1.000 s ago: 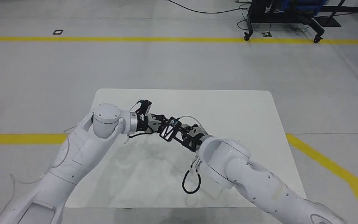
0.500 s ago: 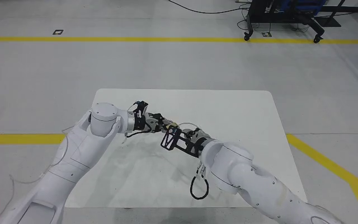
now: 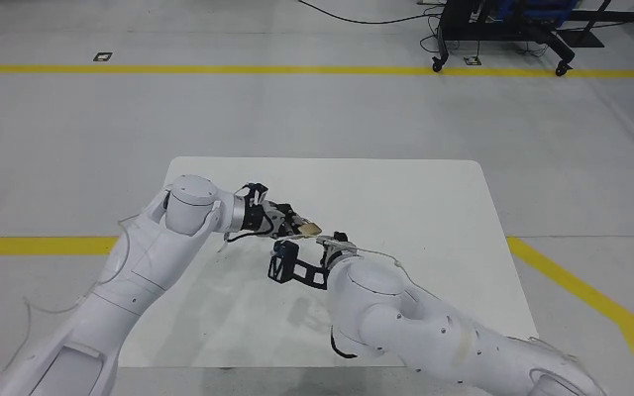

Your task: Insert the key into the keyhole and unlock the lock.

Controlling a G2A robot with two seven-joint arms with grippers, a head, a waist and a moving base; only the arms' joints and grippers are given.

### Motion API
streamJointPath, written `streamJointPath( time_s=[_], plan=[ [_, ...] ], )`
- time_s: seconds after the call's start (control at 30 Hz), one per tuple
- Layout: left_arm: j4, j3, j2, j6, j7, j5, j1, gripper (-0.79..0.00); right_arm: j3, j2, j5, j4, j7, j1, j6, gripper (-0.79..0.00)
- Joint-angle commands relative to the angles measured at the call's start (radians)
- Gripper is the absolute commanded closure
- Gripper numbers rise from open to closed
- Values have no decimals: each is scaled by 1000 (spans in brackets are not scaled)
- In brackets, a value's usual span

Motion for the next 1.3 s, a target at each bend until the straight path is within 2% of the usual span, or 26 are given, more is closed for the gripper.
streamJointPath(
  time_s=[0.0, 0.47, 0.73, 1.07, 1.27],
  plan=[
    [0, 2, -2, 7, 7, -2, -2, 0, -17, -12, -25, 21, 1, 11, 9, 0],
    [-33, -16, -2, 43, 65, -1, 15, 0, -31, -65, -144, 90, 1, 4, -4, 0],
    [-42, -23, -1, 49, 67, -1, 22, 0, -11, -79, -197, 91, 1, -36, -22, 0],
    [-47, -31, -1, 48, 70, 1, 27, 0, -39, -95, -228, 126, 1, -23, -22, 0],
    [-50, -42, 0, 39, 85, 1, 35, 0, -12, -99, -218, 112, 1, -41, -22, 0]
  ],
)
